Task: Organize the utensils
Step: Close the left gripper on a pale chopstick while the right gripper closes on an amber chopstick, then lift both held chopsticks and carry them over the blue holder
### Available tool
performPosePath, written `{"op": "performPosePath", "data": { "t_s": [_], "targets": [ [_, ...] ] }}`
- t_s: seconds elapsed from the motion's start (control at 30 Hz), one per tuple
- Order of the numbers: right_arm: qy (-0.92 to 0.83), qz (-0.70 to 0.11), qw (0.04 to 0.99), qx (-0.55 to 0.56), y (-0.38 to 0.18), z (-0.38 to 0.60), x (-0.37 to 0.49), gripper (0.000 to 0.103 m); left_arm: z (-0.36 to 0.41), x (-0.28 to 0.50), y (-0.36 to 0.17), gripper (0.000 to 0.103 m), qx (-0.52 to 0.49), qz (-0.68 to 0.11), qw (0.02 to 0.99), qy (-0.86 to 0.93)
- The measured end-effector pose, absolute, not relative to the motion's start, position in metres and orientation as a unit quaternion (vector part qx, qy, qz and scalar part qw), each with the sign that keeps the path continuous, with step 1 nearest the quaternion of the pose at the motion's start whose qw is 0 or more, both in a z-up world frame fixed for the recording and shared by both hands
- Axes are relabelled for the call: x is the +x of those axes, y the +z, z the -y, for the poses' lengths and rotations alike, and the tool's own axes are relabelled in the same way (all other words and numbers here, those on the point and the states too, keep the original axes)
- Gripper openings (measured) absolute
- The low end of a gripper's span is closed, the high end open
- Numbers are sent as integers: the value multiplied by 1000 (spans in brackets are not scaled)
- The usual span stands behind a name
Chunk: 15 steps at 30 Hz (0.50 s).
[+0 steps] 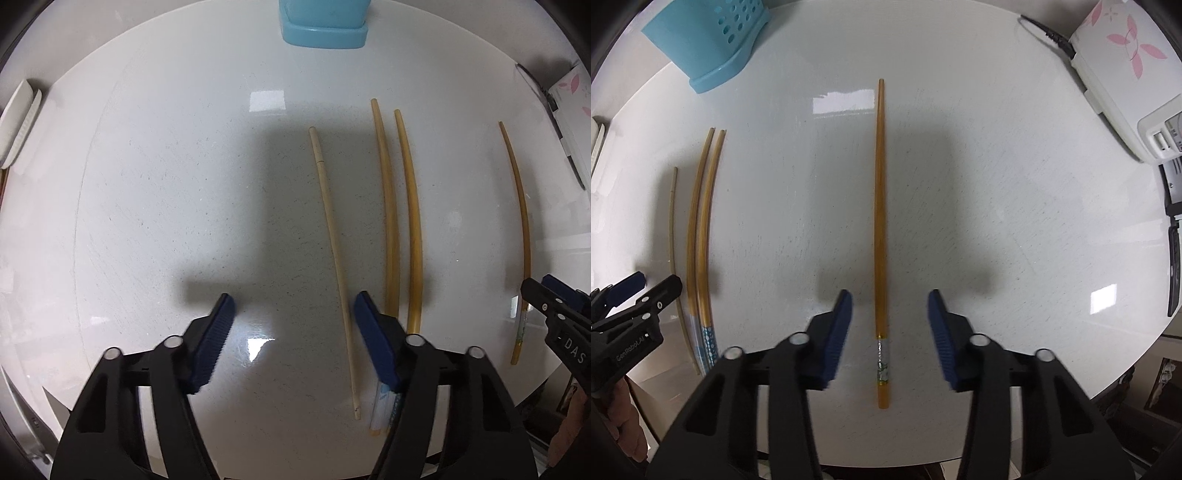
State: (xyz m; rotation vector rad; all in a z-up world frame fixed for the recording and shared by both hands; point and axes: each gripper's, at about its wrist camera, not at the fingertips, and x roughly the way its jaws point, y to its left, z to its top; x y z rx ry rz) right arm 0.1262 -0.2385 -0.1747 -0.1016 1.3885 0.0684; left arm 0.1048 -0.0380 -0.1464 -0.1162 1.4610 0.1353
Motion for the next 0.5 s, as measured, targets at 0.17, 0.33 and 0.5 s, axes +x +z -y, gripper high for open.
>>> {"op": "performPosePath", "data": {
  "t_s": [0.17,0.33,0.5],
  "targets": [
    [38,-648,759,-39,-179,239,131,20,44,104,-146,14,-54,-682,727,53],
    [41,-658,751,-36,-185,235,134,6,42,105,-145,3,-61,-691,719,44],
    [39,-655,754,-32,-185,233,137,6,37,104,-144,3,-68,-689,721,40]
  ]
}}
